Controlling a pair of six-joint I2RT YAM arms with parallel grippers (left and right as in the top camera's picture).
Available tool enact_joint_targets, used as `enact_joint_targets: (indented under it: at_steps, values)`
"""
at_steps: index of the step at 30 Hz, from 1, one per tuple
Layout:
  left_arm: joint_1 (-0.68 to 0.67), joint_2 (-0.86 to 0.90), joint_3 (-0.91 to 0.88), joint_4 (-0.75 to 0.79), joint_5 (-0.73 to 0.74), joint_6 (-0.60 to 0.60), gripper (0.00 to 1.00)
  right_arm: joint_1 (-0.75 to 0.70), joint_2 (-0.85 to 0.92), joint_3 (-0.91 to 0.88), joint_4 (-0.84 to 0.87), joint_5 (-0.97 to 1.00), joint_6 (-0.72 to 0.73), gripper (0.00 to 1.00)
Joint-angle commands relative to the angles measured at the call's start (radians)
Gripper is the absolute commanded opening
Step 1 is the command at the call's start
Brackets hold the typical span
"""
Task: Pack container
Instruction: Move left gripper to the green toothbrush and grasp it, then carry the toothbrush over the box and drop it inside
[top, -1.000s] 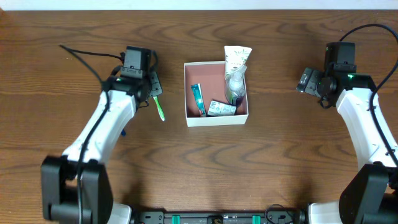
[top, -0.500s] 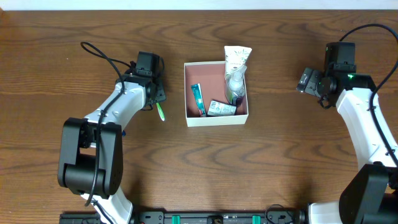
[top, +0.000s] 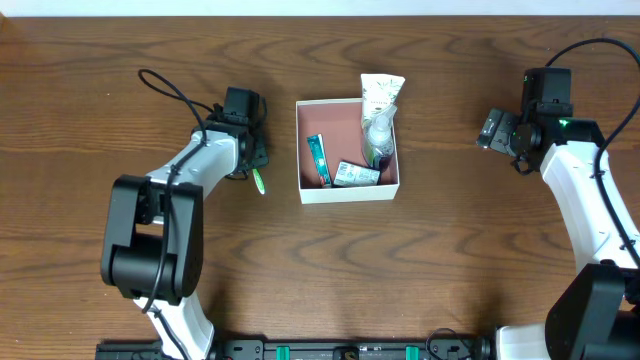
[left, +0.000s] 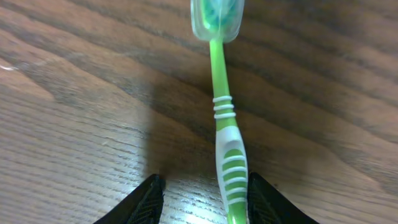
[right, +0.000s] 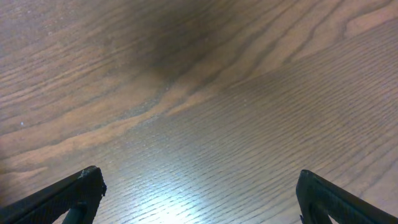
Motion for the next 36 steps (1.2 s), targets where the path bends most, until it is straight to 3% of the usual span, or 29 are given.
enact_joint_targets:
  at_steps: [1, 5, 11, 13, 22, 29, 36]
  values:
    - [-0.002, 0.023, 0.011, -0.002, -0.004, 0.006, 0.45, -0.006, -0.002, 0.004, -0.001, 0.006, 0.014, 0.99]
    - [-0.002, 0.023, 0.011, -0.002, -0.004, 0.006, 0.43, -0.007, -0.002, 0.004, -0.001, 0.006, 0.014, 0.99]
    - [-0.002, 0.023, 0.011, -0.010, -0.003, 0.001, 0.10, -0.007, -0.002, 0.004, -0.001, 0.006, 0.014, 0.99]
    - [-0.002, 0.023, 0.011, -0.012, -0.003, 0.001, 0.06, -0.007, -0.002, 0.004, -0.001, 0.006, 0.014, 0.99]
    - [-0.001, -0.010, 0.013, -0.044, -0.003, 0.002, 0.06, -0.007, -0.002, 0.004, -0.001, 0.006, 0.014, 0.99]
    - [-0.002, -0.181, 0.013, -0.090, 0.005, 0.003, 0.06, -0.007, -0.002, 0.004, -0.001, 0.006, 0.014, 0.99]
    - [-0.022, -0.402, 0.013, -0.114, 0.202, 0.001, 0.06, -0.007, -0.002, 0.004, -0.001, 0.006, 0.014, 0.99]
